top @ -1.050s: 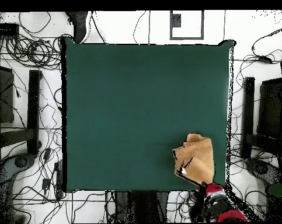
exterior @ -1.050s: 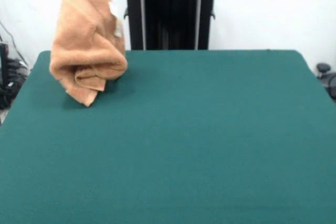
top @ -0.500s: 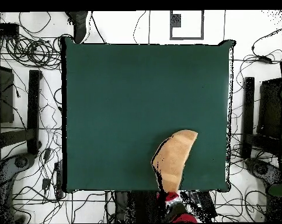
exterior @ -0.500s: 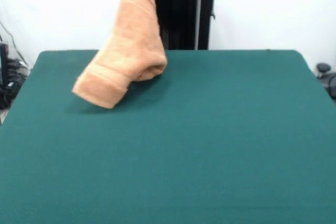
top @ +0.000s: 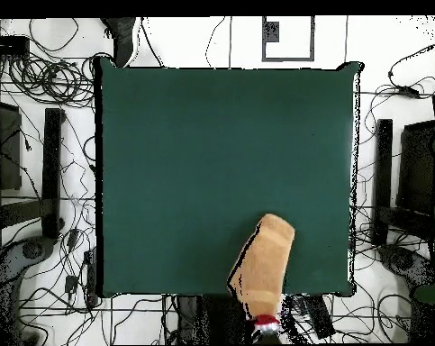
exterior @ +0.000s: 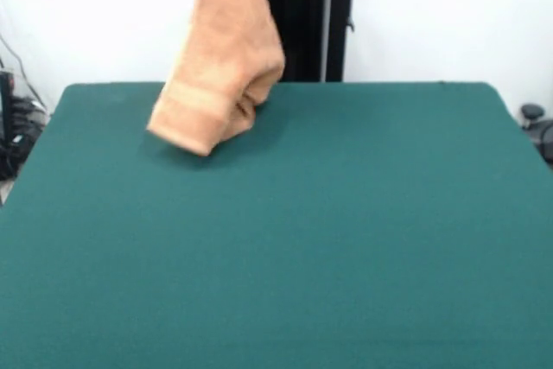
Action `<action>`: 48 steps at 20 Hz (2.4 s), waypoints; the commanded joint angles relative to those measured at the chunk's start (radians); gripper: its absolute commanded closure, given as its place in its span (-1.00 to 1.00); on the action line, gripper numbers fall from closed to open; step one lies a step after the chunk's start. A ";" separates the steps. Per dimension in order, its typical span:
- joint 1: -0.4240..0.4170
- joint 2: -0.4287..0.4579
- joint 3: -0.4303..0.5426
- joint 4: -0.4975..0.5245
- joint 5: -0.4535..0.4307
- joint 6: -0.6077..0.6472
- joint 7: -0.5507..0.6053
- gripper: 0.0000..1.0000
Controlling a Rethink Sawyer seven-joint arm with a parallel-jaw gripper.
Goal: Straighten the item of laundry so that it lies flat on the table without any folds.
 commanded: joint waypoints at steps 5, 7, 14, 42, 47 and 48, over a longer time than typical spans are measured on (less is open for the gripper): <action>0.257 -0.491 -0.686 -0.135 -0.227 0.713 -0.376 1.00; 0.304 -0.486 -0.703 -0.181 -0.260 0.732 -0.350 1.00; 0.419 -0.383 -0.665 -0.375 -0.262 0.808 -0.238 1.00; 0.412 0.267 -0.485 -0.338 -0.198 0.599 -0.411 1.00; 0.412 0.334 -0.460 -0.360 -0.191 0.692 -0.319 1.00; 0.415 0.338 -0.465 -0.355 -0.185 0.686 -0.319 1.00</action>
